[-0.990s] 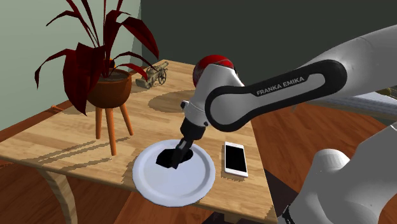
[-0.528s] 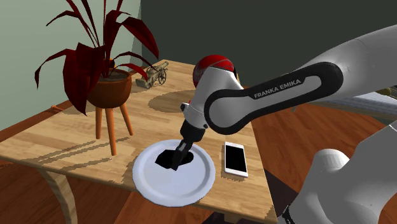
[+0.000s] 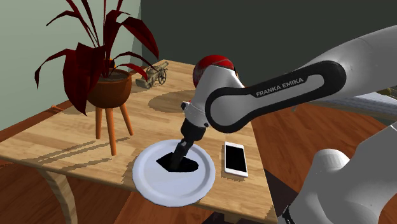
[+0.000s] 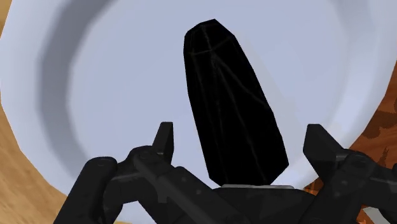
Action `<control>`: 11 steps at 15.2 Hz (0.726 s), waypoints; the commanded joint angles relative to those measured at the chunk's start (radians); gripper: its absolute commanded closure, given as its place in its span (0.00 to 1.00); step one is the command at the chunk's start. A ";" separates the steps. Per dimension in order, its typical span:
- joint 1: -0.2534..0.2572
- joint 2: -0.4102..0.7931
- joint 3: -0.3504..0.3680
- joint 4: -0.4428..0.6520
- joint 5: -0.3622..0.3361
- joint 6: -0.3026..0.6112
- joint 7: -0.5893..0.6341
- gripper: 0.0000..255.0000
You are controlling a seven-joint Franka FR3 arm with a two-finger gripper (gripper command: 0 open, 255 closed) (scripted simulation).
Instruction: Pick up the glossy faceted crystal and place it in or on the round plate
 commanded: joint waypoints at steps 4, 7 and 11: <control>-0.017 -0.083 -0.026 0.040 -0.028 -0.128 0.010 0.00; -0.017 -0.083 -0.026 0.040 -0.028 -0.128 0.010 0.00; -0.017 -0.083 -0.026 0.040 -0.028 -0.128 0.010 0.00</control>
